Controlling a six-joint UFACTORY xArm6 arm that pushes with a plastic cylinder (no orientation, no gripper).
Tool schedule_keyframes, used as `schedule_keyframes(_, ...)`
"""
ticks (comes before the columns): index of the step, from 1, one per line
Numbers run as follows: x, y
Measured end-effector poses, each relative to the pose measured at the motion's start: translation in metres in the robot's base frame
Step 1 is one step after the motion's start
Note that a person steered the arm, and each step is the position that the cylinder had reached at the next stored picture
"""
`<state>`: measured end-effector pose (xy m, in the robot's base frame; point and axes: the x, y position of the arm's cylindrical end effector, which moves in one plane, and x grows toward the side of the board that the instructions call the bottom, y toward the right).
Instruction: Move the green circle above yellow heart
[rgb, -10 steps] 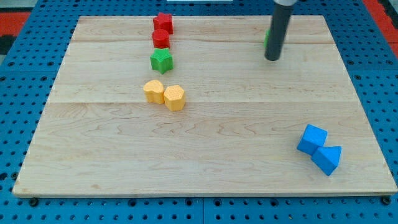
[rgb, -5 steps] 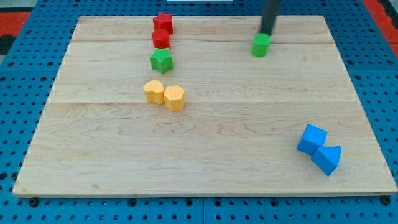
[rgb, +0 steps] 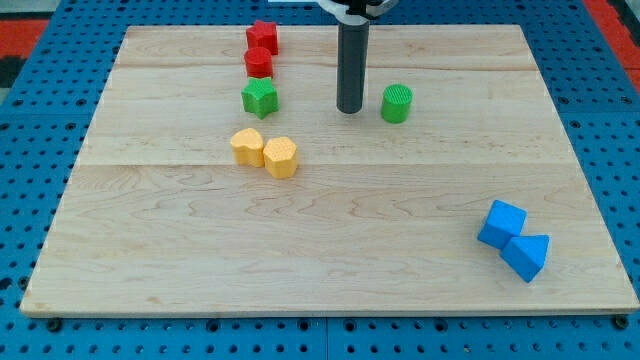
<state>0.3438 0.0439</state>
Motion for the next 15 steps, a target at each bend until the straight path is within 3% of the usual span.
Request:
schedule_keyframes(1,-0.059,0.024)
schedule_keyframes(2,-0.04,0.098)
schedule_keyframes(3,0.005,0.057)
schedule_keyframes(4,0.008,-0.03)
schedule_keyframes(6,0.023,0.03)
schedule_keyframes(7,0.052,0.019)
schedule_keyframes(11,0.034,-0.106)
schedule_keyframes(14,0.033,-0.137)
schedule_keyframes(15,0.034,-0.189)
